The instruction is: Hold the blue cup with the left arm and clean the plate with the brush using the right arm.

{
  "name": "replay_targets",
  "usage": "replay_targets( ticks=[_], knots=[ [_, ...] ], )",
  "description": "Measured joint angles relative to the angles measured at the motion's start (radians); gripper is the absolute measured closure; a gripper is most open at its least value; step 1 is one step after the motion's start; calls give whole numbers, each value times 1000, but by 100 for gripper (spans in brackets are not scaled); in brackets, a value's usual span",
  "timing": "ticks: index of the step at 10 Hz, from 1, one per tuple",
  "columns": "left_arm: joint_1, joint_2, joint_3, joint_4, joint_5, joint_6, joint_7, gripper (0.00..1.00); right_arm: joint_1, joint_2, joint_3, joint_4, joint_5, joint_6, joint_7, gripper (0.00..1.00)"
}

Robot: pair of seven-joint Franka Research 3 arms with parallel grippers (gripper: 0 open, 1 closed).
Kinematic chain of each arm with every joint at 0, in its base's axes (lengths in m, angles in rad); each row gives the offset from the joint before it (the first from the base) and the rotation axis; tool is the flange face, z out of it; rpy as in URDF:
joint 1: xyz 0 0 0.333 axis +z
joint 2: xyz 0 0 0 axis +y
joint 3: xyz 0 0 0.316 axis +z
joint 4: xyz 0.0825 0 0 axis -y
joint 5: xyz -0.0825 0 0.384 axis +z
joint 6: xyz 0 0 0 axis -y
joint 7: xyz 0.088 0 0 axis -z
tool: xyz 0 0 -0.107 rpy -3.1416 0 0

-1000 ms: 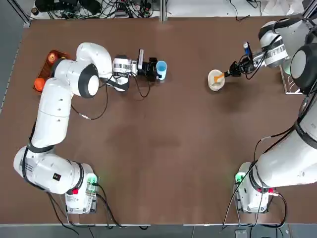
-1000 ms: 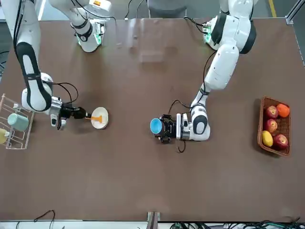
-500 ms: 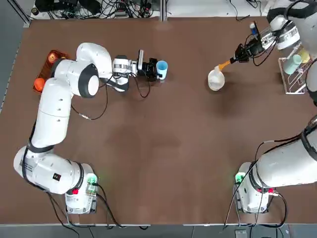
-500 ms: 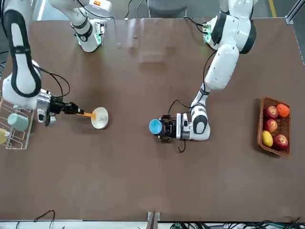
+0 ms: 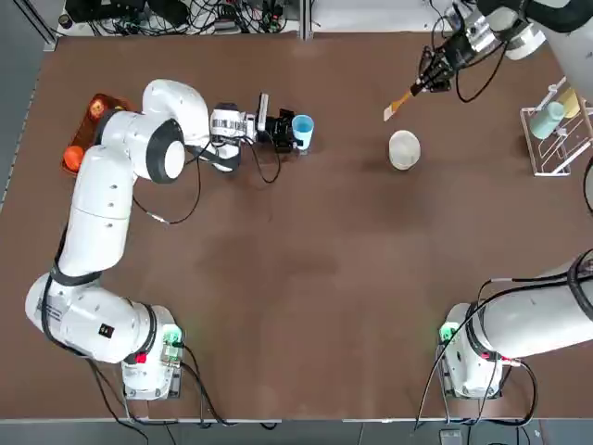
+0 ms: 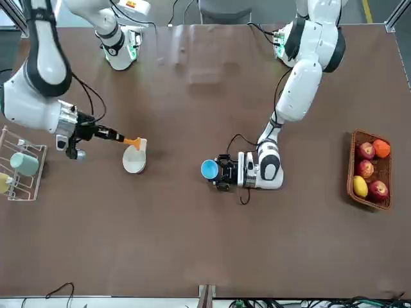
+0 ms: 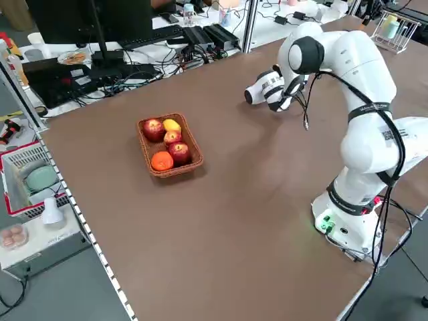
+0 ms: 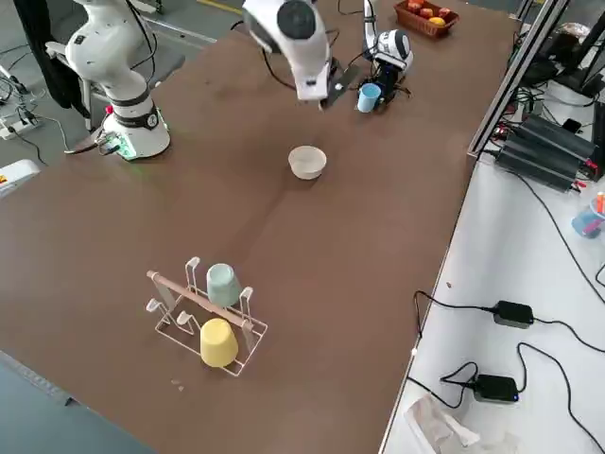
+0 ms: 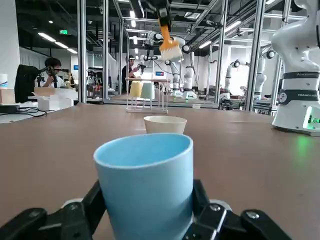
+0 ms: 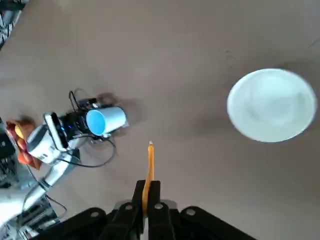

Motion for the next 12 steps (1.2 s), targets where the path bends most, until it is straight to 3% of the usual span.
replay_targets(
  ticks=[3,5,8,12],
  knots=[
    [0,-27,1,-38,12,-4,34,27,223,5,5,37,-30,240,310,95],
    [-1,-33,1,-49,13,-6,53,27,356,20,6,37,-153,360,491,95],
    [-1,-34,1,-49,13,-12,85,26,492,101,6,63,-360,427,759,95],
    [-6,-34,0,-57,12,-24,86,25,567,207,4,201,-392,431,913,95]
  ],
)
